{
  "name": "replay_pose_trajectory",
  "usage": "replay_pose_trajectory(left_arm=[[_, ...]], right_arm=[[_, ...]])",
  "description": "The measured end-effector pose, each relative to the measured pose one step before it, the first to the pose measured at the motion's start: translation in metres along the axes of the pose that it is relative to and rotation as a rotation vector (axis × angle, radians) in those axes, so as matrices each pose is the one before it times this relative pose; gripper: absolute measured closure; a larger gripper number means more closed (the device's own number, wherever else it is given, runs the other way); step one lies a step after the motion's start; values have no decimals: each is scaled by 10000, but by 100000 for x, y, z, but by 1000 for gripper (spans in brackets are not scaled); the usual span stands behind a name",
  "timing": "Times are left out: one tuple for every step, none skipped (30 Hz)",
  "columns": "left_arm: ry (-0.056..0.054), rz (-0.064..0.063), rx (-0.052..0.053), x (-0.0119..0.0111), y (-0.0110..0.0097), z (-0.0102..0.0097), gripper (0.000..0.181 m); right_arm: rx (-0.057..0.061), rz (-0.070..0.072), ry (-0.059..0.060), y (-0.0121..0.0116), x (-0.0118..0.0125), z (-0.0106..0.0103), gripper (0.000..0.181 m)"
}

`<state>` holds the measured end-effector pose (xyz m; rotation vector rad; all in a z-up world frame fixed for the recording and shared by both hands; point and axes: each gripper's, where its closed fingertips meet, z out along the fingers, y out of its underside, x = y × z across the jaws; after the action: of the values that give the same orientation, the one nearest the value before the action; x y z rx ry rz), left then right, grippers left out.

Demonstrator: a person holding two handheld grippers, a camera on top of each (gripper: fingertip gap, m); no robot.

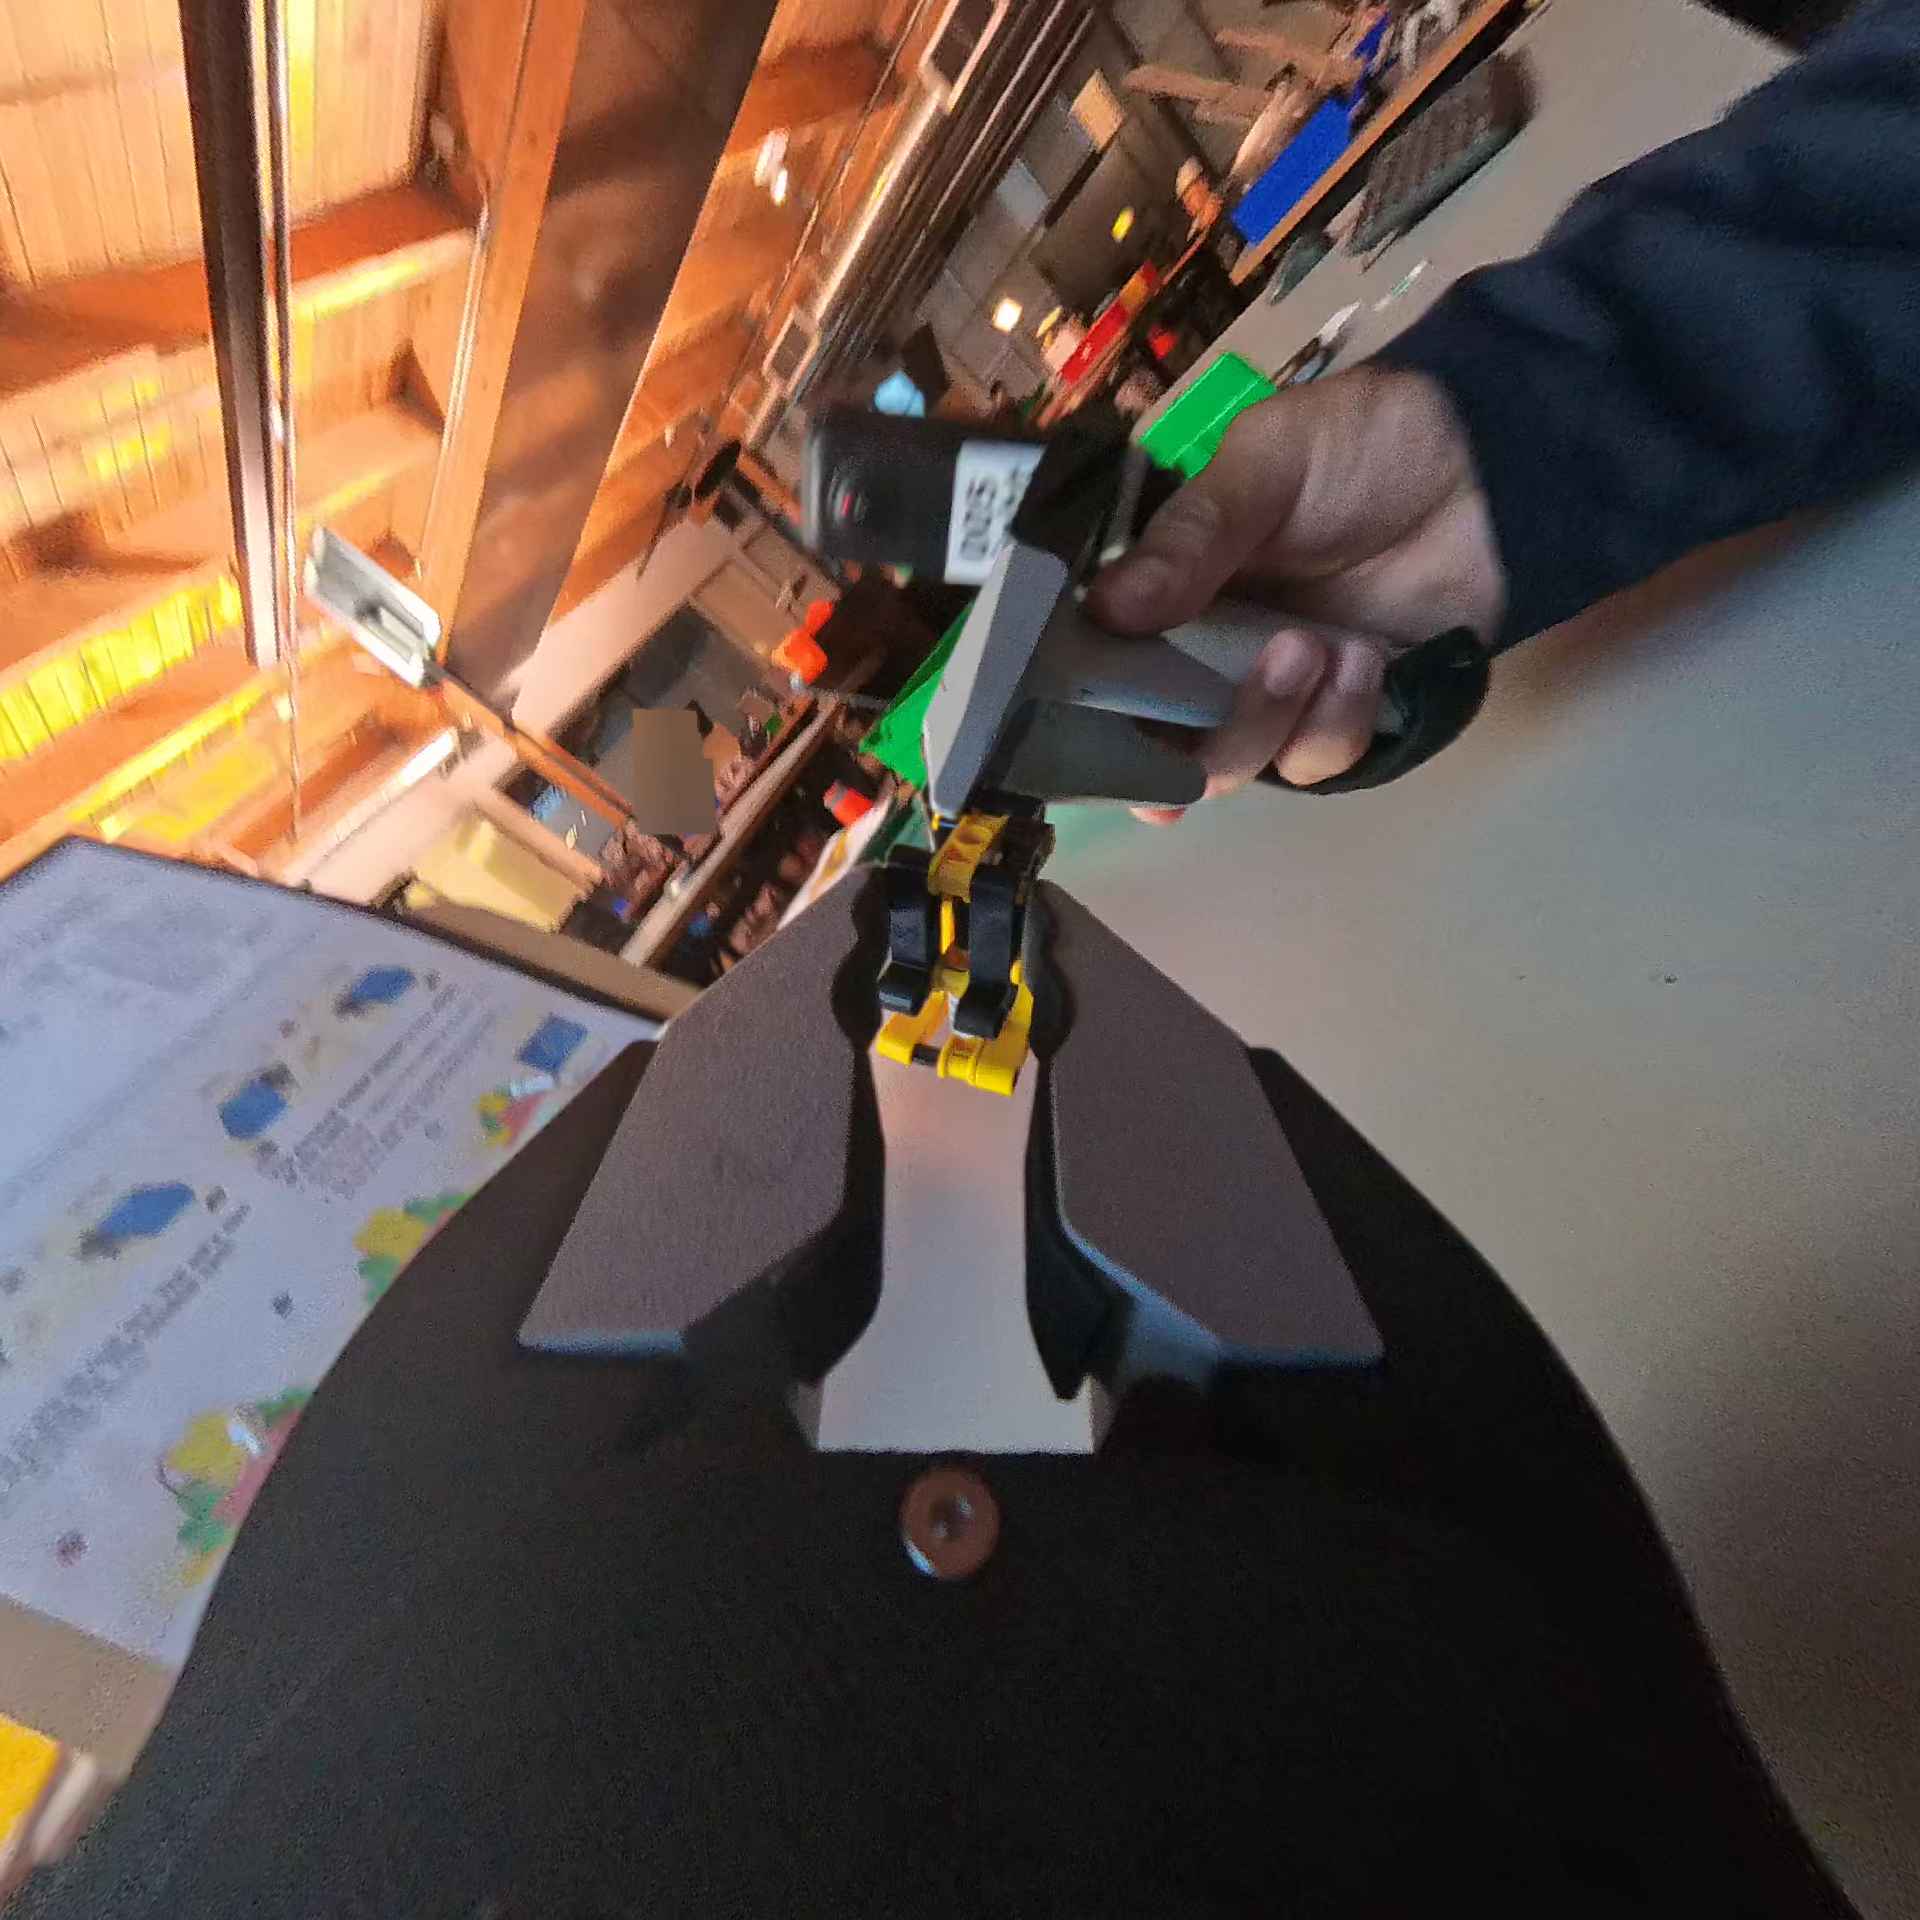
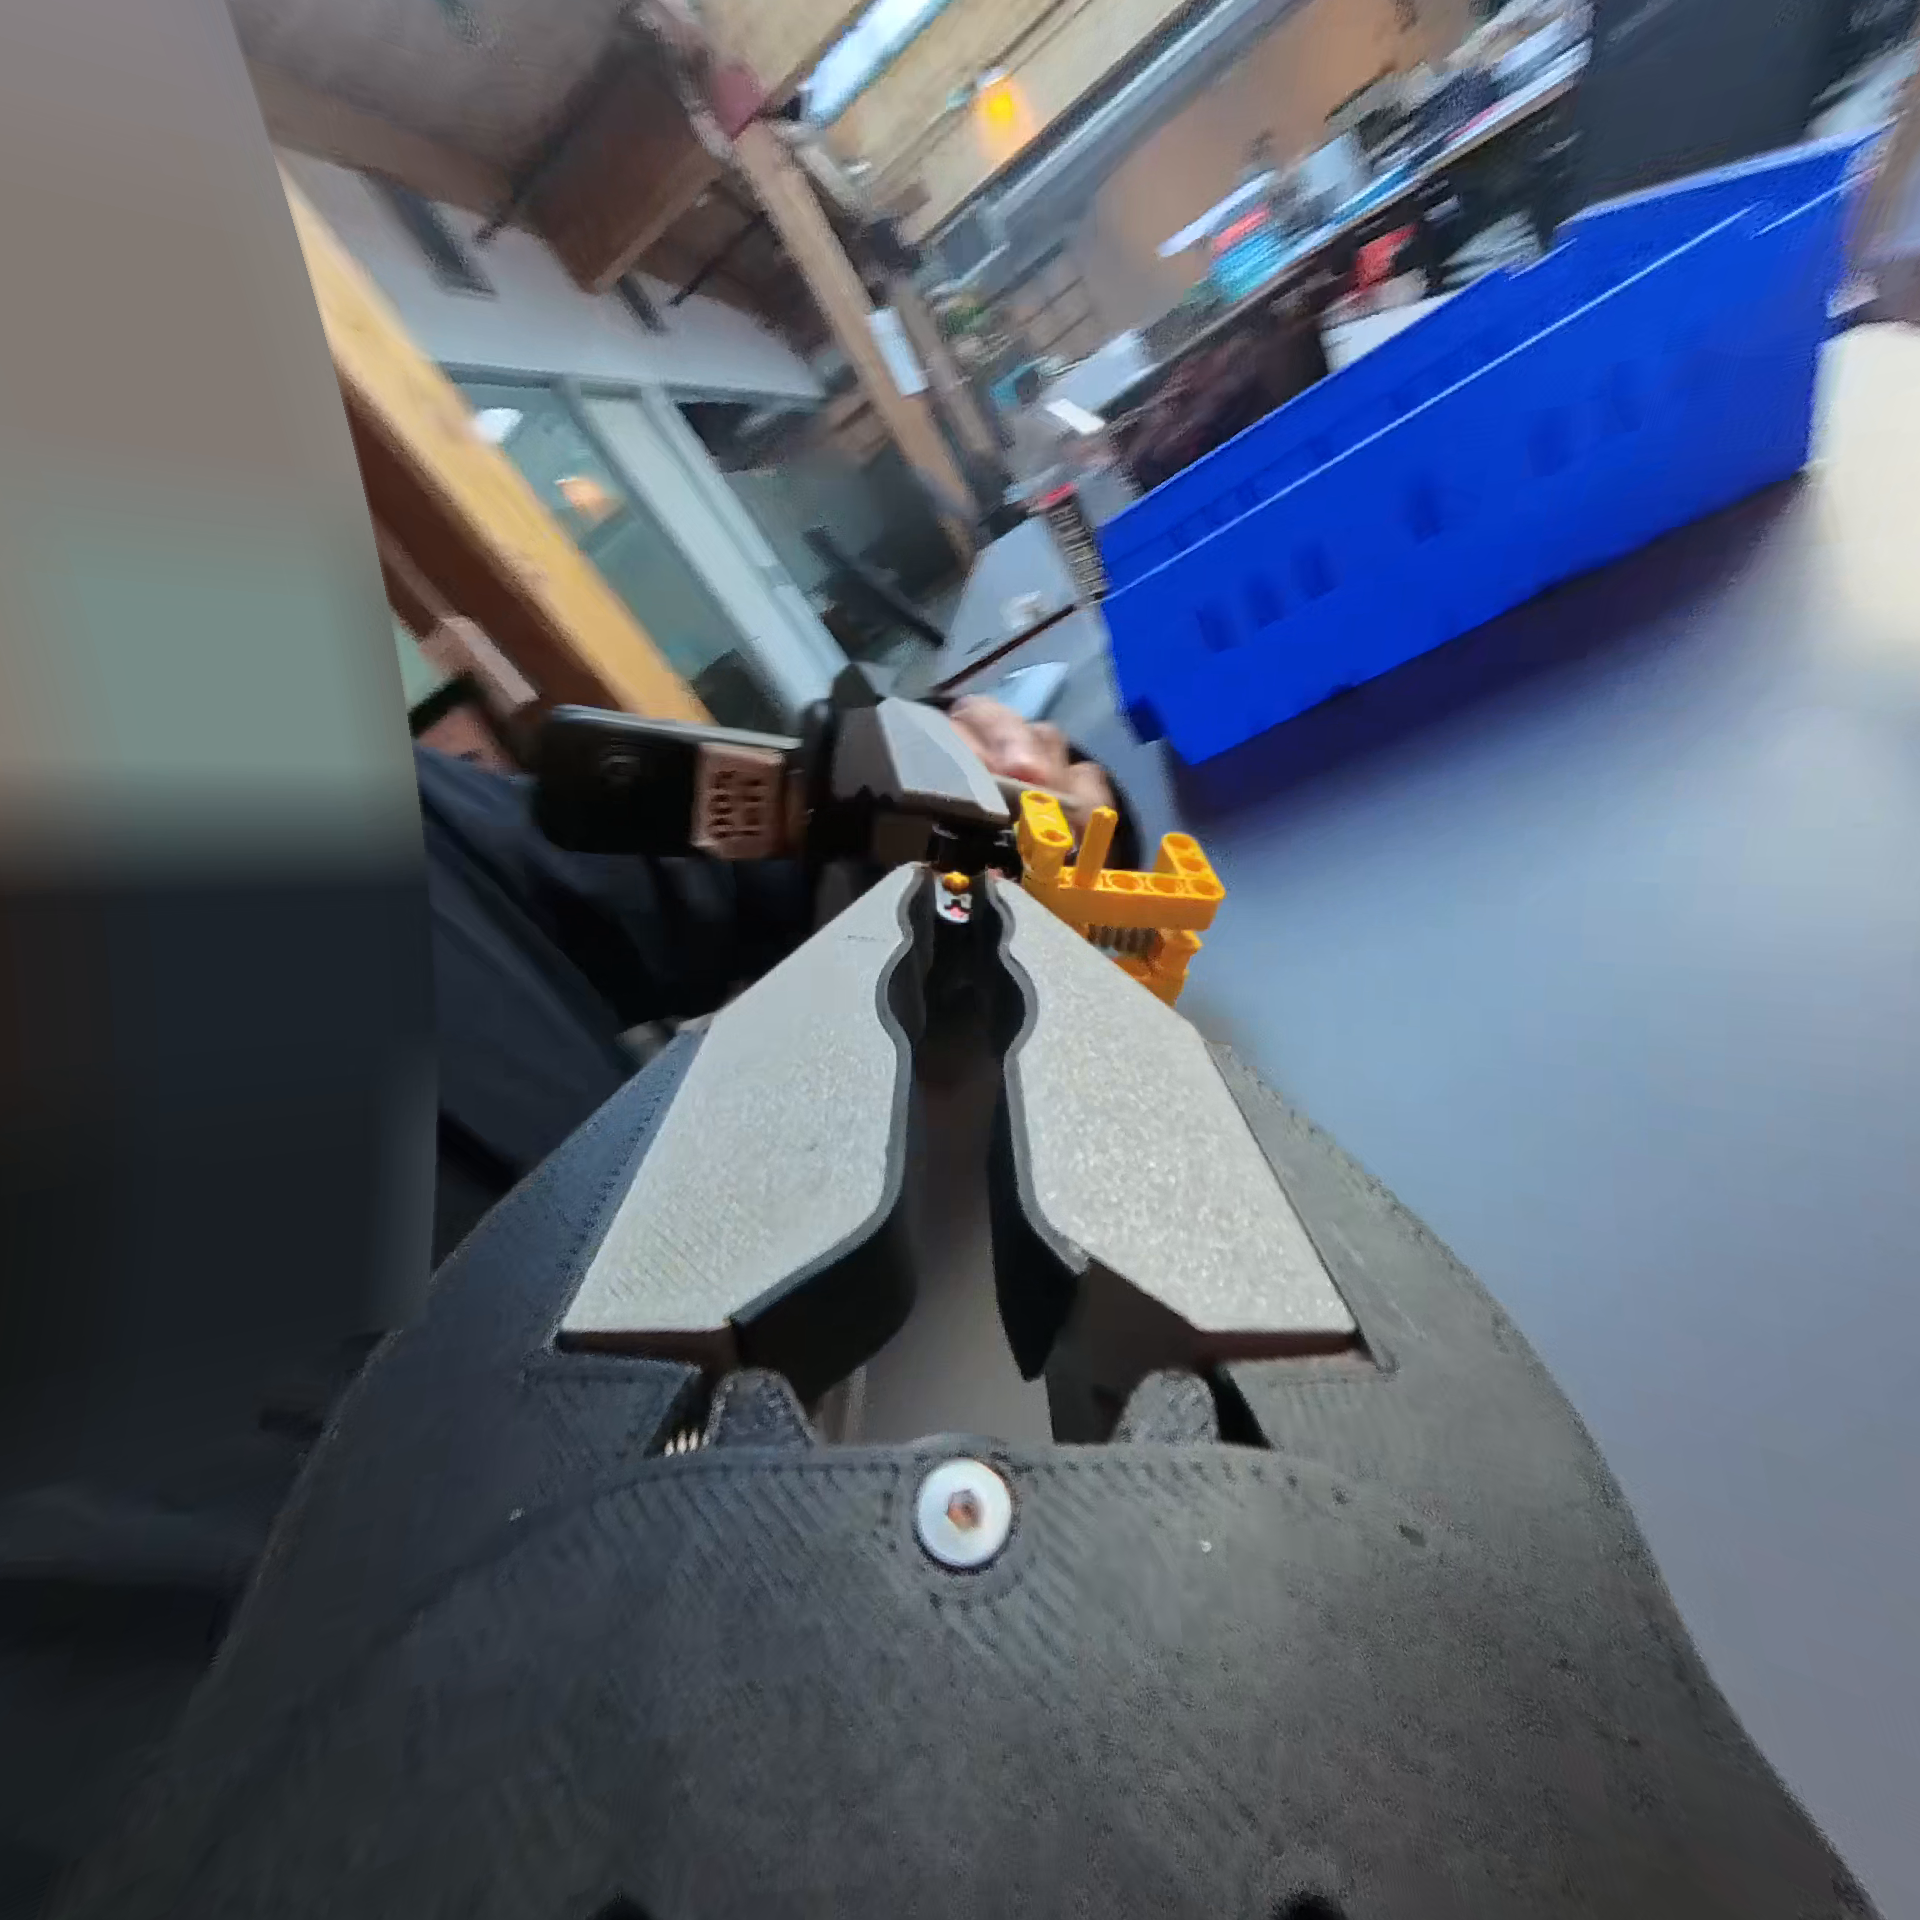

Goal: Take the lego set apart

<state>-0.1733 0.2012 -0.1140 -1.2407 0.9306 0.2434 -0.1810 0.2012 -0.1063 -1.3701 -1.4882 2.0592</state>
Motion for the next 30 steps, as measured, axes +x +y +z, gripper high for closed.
replay_pose_trajectory(left_arm=[[-94,-395,-372,-404,545,221,158],[-66,-411,-151,-337,194,175,158],[-91,-220,-260,-245,297,165,158],[-219,27,-322,-211,487,196,158],[-188,35,-201,-158,511,228,158],[-51,-136,-38,-198,248,142,158],[-57,-228,-28,-311,96,118,158],[-119,-178,53,-386,-96,35,158],[-2,-138,21,-151,-19,-47,158],[587,496,146,1224,-248,-354,159],[233,776,-216,1706,172,-138,159],[222,863,48,1448,-359,-155,158],[-265,199,23,-473,-200,-108,158],[-147,-679,-10,-1121,372,23,158],[-237,-613,93,-1246,362,-59,158],[-148,-17,264,-631,39,-186,158],[-40,200,26,-13,228,-87,158],[42,66,54,203,-22,24,158],[11,30,231,77,-501,6,158],[-86,217,216,-75,-582,-14,158],[-105,288,50,-81,-274,1,158],[36,137,23,120,-95,-28,158],[109,60,58,217,-73,-89,158],[-15,157,41,31,-86,-138,158],[-92,137,-3,-108,-17,-86,158],[-43,-36,25,-137,-30,-42,158],[-39,-79,28,-187,-25,-20,158],[-29,-2,21,-113,-9,-11,158],[8,42,0,16,70,14,158],[33,12,16,75,10,8,158]], right_arm=[[245,-287,607,-445,507,34,176],[223,130,248,-334,348,8,177],[328,545,101,-225,528,31,177],[343,534,156,-146,681,45,178],[303,388,91,-216,453,71,178],[227,261,31,-340,265,98,178],[256,229,-81,-454,69,163,180],[208,148,-77,-339,-8,179,181],[400,133,226,-570,424,-141,181],[2246,416,-240,-3972,156,-1950,181],[1193,261,-278,-3579,11,-1928,181],[476,-582,365,-2103,190,-1393,181],[-557,-881,538,-13,326,-708,181],[-874,-524,-135,986,-706,-242,181],[-737,-322,-1042,1082,-2061,67,181],[-1059,-170,-520,1658,-1177,265,181],[-869,-361,135,1491,-208,452,181],[-357,-463,208,864,-158,763,178],[-372,-171,345,785,195,931,158],[-436,-60,12,682,-175,879,156],[-206,-24,-298,348,-539,722,154],[-305,142,-138,508,-87,444,152],[-377,126,-295,725,-255,280,160],[-221,165,-221,496,-218,197,159],[-75,57,-46,315,-11,124,162],[-44,-35,-78,263,-92,58,173],[78,65,-189,-15,-217,44,180],[162,198,-345,-219,-357,80,181],[36,204,-304,-16,-212,150,181],[-113,192,-101,228,122,132,181]])
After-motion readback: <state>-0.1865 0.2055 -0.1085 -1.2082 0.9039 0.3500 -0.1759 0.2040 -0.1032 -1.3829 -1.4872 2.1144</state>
